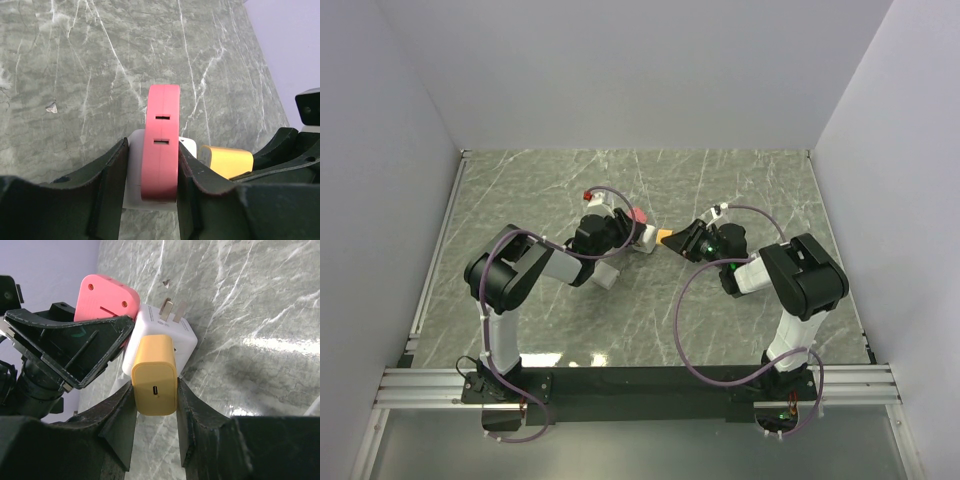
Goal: Insert the plug
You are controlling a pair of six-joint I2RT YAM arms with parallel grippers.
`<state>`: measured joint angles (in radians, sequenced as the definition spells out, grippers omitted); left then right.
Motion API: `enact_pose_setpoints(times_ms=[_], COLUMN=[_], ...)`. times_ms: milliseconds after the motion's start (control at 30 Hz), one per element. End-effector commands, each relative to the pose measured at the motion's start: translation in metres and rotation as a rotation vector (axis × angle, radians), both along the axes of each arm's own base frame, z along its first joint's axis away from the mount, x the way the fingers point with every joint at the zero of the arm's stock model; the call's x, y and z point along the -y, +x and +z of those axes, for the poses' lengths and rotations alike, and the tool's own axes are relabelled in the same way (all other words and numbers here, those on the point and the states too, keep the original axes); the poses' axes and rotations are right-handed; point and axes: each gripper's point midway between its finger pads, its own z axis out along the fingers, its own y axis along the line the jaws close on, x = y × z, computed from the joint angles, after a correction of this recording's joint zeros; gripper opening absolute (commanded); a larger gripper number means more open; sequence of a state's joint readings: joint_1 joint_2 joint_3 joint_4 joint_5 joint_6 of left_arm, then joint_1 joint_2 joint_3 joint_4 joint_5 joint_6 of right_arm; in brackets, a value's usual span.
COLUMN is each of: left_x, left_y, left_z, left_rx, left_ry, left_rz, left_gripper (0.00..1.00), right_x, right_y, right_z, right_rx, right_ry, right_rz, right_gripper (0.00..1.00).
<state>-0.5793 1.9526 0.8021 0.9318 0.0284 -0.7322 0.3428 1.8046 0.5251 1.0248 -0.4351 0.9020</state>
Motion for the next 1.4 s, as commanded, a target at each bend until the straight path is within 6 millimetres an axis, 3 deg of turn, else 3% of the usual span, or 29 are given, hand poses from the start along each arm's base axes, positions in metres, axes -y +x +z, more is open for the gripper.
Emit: enact_pose_setpoints(times_ms=[0, 433, 767, 1367], left_x=[-0.007, -0.007, -0.008, -0.008], left_y=[-0.008, -0.011, -0.018, -0.028], left_z=[-0.010, -0.010, -0.025, -0.034], left_rx=[-0.044, -0.050, -0.083, -0.100], left_ry=[0.024, 0.010, 0.010, -0.018], left_rz=[0.011, 0.005, -0.003, -0.021], left_gripper=[0.37, 0.37, 0.37, 0.36], right_x=[-0.010, -0.018, -0.023, -0.042], right_y=[0.008, 0.007, 0.010, 0.006], right_z=[0.022, 0.023, 0.027, 0.027], right_rx=[0.073, 0.057, 0.046, 0.005], right_ry=[0.039, 0.108, 0.158, 0.184], right_rz=[0.019, 0.035, 0.029, 0.062], right_gripper=[0.00, 0.00, 0.00, 0.00])
